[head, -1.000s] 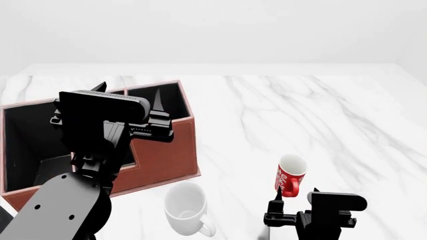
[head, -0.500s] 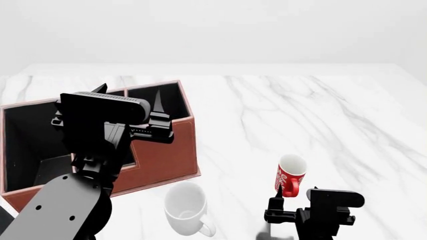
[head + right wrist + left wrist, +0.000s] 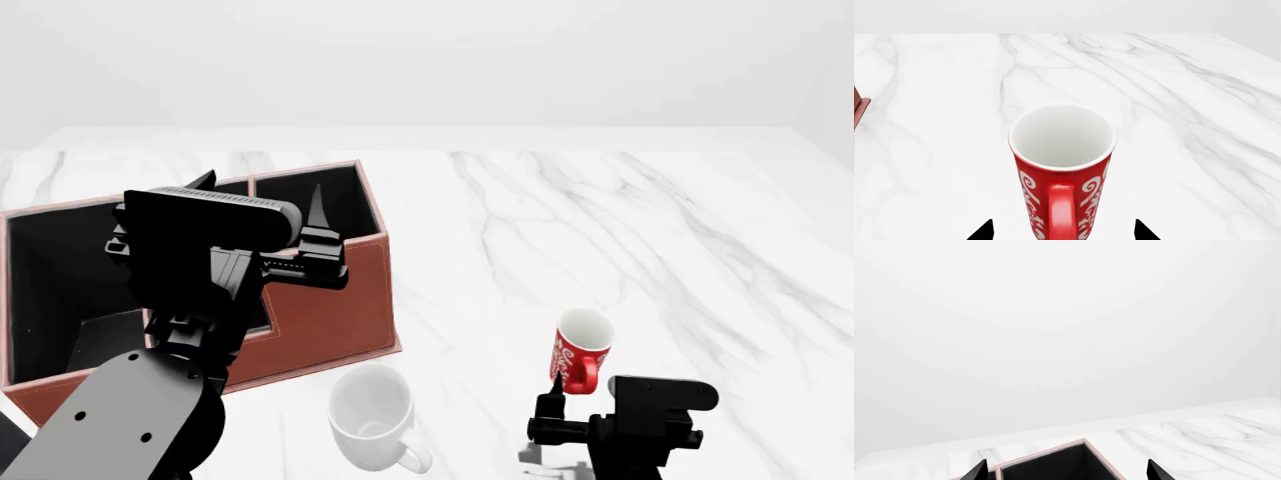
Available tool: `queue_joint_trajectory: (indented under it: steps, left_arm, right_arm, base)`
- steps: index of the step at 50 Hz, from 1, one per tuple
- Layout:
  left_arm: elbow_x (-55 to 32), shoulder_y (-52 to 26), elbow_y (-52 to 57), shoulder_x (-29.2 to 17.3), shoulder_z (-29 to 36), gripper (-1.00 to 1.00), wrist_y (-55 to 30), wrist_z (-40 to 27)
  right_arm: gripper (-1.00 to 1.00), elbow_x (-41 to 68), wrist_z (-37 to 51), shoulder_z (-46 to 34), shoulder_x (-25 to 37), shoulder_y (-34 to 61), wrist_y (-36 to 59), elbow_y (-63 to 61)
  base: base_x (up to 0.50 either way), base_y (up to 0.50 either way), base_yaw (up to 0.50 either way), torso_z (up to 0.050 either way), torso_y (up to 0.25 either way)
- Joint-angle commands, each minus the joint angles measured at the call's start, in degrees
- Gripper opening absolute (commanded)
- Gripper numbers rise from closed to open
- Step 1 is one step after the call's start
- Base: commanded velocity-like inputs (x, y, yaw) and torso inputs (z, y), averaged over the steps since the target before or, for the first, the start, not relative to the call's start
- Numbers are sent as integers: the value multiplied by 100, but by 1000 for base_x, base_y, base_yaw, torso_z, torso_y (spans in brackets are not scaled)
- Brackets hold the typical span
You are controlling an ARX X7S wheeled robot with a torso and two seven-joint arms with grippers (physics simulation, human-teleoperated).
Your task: Pick up the red mug and place it to the right of the caddy.
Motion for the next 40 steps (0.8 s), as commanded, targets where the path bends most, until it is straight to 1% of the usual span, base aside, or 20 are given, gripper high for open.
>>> queue_joint_trajectory:
  steps: [1,4,5,25,30,37,40]
  left_arm:
    - [-32,5,-28,-19,7,100,29,-22]
    - [-43,9,-33,-20,10,100,37,-27]
    - [-43,9,-32,-25,13,100,38,-31]
    - [-106,-1,-24,-57,25,100,33,-78]
    - [-113,6,-57,-61,32,100,65,-87]
    - [-130,-1,-56,-70,41,100,65,-108]
    - [-138,-10,-65,-71,43,100,70,-116]
  right_arm:
    - [100,4,-8,-49,-6,131,-27,240]
    - [100,-16,8,-53,4,138,-70,264]
    - [-100,-25,34,-41,-1,136,-96,270]
    - [-100,45,35,-74,26,169,-111,304]
    - [-100,73,50,-81,65,204,-28,135]
    - [-100,110,-90,-249,200,582,278,-297]
    - [-100,172,-161,-324,236,927,532,-485]
  base:
    - [0,0,0,0,0]
    - [0,0,0,0,3]
    - [0,0,0,0,0]
    - [0,0,0,0,0]
    - [0,0,0,0,0]
    - [0,0,0,0,0]
    - [0,0,0,0,0]
